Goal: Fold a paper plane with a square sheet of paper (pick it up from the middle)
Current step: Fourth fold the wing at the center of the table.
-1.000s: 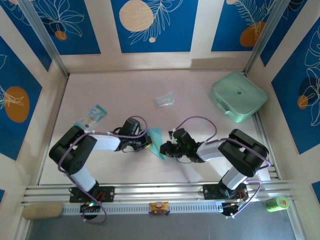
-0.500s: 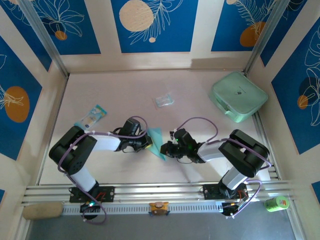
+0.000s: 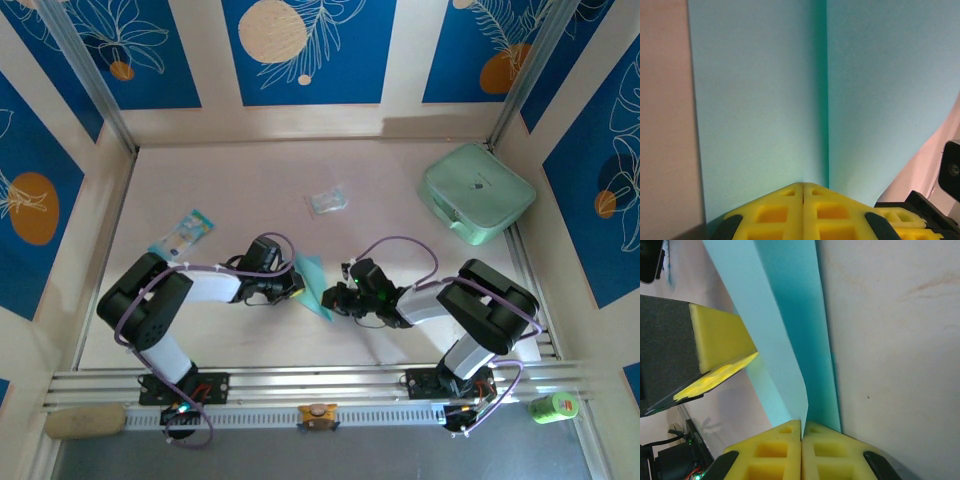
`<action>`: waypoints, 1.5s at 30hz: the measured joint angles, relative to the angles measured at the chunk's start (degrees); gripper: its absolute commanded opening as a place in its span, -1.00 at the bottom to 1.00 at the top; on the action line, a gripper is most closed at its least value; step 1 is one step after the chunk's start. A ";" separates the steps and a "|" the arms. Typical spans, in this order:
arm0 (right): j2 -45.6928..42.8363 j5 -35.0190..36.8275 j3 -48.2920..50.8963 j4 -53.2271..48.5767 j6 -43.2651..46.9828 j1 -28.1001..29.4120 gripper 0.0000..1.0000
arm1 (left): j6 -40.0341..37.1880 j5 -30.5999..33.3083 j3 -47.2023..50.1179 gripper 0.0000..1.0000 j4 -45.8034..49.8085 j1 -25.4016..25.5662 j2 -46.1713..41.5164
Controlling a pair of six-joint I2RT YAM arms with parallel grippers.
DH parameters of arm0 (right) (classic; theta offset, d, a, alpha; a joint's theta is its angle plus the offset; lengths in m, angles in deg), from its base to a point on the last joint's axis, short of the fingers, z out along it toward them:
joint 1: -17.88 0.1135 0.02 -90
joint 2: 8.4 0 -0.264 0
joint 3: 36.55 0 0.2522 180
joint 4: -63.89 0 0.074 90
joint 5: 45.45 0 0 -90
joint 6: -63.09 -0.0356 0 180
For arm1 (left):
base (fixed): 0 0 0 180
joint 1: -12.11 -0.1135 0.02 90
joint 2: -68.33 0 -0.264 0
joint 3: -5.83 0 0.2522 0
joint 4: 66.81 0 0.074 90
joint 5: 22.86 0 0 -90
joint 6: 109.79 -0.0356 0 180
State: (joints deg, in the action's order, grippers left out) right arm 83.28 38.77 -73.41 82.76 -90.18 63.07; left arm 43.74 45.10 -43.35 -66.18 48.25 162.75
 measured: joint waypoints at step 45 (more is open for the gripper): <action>2.73 -6.93 0.24 3.37 -3.13 -3.32 -0.88 | -2.12 -3.39 -2.80 -0.87 -12.09 0.00 6.97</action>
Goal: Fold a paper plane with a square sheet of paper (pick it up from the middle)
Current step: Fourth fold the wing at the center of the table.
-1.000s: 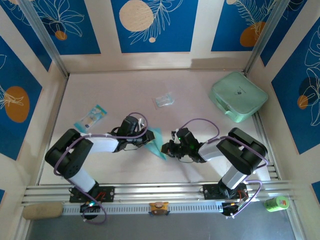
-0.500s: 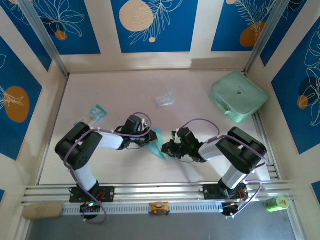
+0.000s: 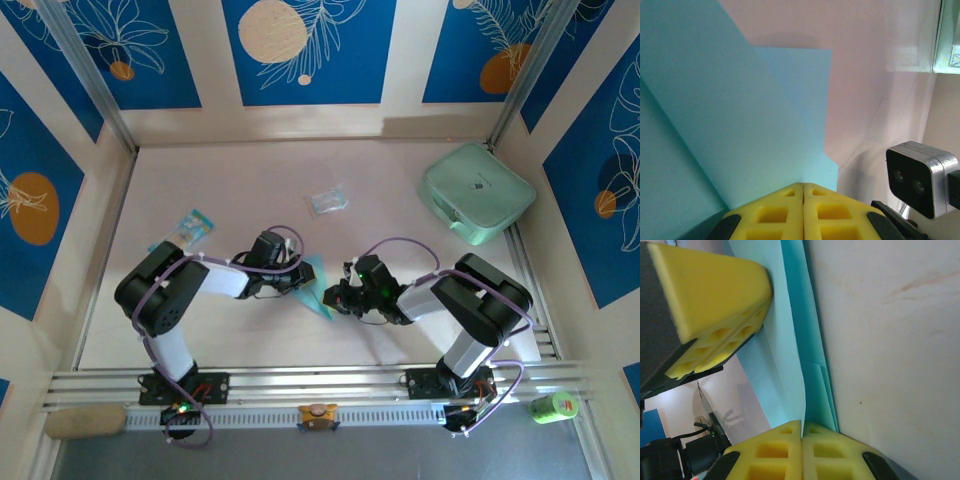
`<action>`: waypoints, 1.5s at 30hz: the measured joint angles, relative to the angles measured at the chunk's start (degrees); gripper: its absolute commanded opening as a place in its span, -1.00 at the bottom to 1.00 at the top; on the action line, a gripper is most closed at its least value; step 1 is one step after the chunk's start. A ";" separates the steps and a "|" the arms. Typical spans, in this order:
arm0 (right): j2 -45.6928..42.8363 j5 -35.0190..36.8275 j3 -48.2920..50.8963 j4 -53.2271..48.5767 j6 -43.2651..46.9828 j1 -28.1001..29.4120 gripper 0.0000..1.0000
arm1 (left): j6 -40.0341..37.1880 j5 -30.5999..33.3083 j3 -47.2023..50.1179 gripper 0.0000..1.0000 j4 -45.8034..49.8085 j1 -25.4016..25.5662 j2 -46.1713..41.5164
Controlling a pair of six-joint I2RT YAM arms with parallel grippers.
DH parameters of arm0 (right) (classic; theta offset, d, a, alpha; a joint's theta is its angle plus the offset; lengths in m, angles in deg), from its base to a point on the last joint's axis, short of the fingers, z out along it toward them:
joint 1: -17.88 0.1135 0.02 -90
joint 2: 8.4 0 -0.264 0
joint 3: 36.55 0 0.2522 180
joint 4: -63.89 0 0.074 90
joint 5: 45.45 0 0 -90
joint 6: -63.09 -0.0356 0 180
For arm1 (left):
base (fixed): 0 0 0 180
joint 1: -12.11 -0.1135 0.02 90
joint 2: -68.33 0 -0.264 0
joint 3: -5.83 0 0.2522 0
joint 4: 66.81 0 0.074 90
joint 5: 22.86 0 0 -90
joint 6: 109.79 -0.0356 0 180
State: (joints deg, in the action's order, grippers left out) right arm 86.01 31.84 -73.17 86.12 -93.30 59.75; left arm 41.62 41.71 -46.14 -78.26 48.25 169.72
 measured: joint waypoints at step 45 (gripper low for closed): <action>-3.69 -0.61 0.15 -7.28 1.44 0.79 -0.86 | -0.39 -0.52 -2.71 -0.89 3.58 0.00 1.73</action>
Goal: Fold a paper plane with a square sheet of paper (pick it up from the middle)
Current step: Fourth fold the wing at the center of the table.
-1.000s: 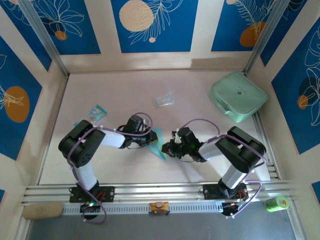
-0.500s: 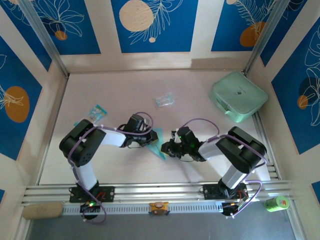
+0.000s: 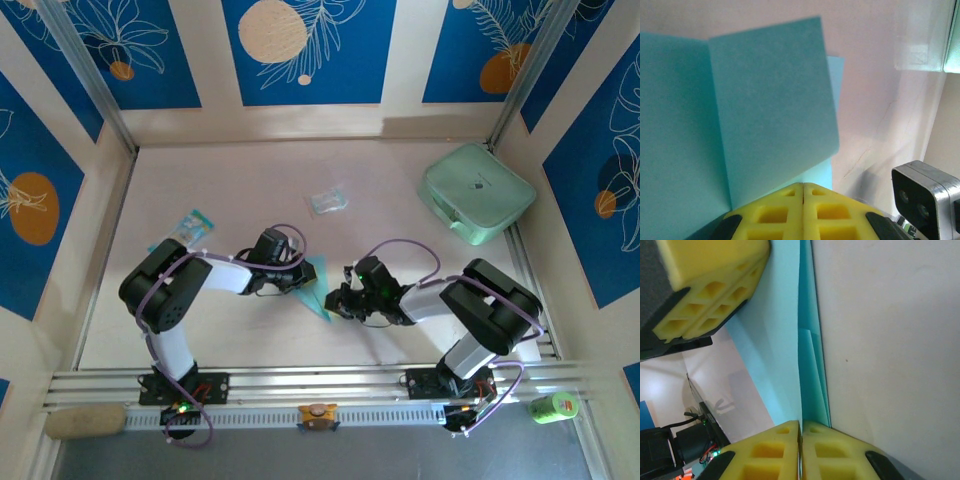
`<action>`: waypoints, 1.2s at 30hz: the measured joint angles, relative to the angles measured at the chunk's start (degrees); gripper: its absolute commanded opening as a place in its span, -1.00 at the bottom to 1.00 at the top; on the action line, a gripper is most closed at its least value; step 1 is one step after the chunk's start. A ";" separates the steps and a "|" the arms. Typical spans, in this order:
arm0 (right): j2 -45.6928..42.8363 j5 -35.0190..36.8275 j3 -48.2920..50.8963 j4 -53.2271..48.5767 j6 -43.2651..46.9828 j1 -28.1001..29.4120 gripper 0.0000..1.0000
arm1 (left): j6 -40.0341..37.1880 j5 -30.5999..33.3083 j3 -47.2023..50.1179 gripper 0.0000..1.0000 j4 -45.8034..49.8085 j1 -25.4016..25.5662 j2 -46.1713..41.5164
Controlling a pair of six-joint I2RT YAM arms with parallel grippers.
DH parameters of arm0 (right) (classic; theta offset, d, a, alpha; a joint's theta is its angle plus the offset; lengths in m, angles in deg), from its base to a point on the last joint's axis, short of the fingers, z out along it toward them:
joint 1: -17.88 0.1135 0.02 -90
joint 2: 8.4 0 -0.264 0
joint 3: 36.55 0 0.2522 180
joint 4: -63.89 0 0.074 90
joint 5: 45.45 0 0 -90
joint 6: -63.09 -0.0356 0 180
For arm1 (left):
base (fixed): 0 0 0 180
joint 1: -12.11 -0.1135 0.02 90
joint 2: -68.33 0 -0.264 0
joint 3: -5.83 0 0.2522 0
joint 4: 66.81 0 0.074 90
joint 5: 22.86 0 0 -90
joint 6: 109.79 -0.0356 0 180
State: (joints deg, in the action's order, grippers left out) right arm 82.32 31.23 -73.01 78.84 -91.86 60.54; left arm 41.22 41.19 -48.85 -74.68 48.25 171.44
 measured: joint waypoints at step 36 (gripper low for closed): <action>-5.40 -0.22 2.16 -6.29 0.66 1.11 -0.78 | 0.15 -0.66 0.00 -0.90 -0.44 -0.02 0.24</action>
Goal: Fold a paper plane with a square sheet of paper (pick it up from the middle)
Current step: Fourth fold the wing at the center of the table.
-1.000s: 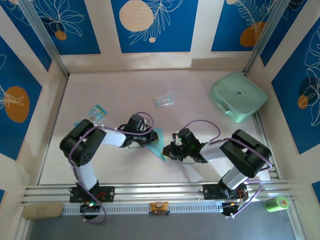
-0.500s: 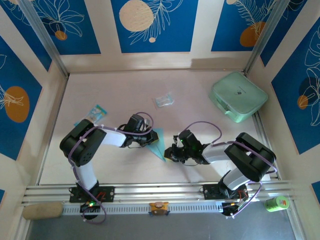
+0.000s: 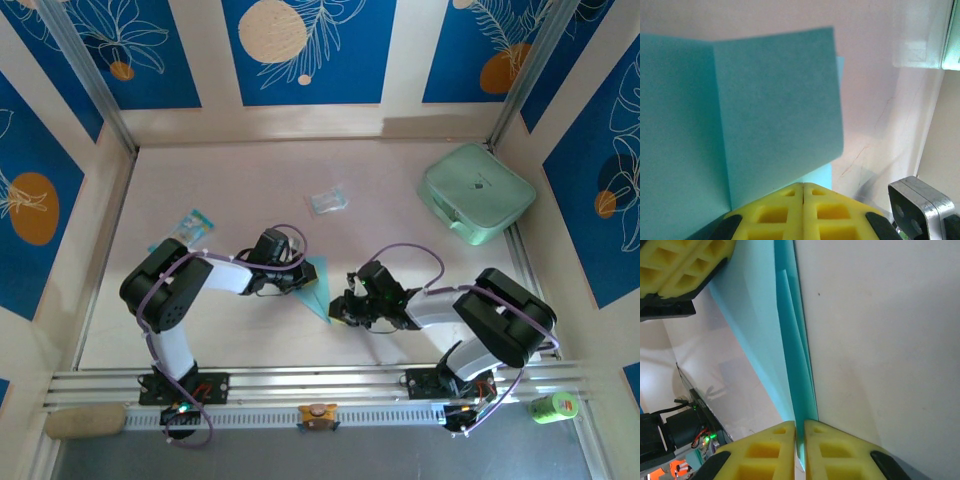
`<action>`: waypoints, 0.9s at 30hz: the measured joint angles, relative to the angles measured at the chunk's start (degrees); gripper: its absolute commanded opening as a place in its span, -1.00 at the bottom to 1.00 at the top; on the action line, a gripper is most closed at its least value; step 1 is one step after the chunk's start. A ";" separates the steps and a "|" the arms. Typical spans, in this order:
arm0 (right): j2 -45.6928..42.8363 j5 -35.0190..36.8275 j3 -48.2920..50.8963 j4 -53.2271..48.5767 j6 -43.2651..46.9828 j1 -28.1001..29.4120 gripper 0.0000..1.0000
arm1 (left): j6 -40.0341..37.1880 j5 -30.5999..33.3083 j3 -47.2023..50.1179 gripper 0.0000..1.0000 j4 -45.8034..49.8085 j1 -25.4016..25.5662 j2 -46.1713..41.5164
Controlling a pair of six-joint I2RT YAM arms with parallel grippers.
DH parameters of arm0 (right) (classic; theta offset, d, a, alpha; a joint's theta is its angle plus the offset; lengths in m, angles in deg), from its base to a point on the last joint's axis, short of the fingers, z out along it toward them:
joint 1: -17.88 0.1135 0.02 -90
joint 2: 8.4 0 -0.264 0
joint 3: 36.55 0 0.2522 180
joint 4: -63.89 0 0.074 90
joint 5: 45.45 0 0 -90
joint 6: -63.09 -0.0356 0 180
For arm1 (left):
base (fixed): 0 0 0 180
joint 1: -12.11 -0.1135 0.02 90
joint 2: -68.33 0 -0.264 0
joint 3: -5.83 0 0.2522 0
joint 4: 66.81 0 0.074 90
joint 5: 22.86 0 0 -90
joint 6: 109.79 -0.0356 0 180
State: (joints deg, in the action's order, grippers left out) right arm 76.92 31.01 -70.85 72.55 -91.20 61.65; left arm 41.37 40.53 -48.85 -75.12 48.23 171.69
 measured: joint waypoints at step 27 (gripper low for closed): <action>-1.99 -0.48 0.79 -3.85 1.68 0.37 -0.93 | 0.26 -0.15 0.55 -0.90 -1.16 -0.09 0.00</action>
State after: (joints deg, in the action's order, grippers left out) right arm 74.93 30.53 -70.06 68.70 -89.52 62.02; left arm 41.64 40.38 -48.31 -76.27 48.14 171.69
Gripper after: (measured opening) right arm 0.044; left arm 0.053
